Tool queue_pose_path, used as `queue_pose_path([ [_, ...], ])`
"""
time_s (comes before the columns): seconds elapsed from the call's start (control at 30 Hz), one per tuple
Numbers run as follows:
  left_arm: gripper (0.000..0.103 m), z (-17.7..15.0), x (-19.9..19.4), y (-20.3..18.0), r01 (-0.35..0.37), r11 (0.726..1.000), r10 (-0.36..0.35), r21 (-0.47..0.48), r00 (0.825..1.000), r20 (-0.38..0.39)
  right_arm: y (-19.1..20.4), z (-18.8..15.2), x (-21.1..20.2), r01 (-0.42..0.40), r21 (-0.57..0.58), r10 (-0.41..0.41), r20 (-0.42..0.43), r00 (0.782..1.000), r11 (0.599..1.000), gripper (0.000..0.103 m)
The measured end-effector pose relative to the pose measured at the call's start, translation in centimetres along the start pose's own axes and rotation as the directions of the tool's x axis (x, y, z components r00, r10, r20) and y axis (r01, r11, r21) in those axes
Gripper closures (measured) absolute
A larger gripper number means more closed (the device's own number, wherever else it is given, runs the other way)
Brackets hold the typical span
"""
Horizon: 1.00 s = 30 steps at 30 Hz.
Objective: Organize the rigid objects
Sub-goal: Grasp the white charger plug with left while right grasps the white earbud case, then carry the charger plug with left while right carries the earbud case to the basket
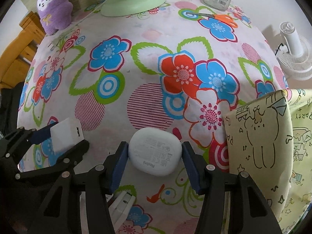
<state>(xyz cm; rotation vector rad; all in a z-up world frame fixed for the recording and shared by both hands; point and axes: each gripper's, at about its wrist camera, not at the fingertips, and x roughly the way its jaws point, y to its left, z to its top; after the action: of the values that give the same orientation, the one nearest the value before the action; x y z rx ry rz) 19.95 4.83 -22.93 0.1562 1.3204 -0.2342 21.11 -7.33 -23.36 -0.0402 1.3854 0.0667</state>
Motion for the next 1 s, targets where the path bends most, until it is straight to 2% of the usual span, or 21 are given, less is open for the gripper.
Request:
queue_pose_path([
  [0.43,0.042,-1.4,-3.8,0.5,-0.001,1.0,0.002,-0.028,0.998,0.059,0.5,-1.7,-3.2,-0.002,-0.012,0.003,0.055,0.998,1.0,0.045],
  [1.0,0.042,-6.4,-10.5,0.0,-0.004,0.999,0.01,-0.035,0.989,0.148,2.4,-6.6,-9.8,-0.002,-0.037,0.007,0.155,0.988,0.999,0.045],
])
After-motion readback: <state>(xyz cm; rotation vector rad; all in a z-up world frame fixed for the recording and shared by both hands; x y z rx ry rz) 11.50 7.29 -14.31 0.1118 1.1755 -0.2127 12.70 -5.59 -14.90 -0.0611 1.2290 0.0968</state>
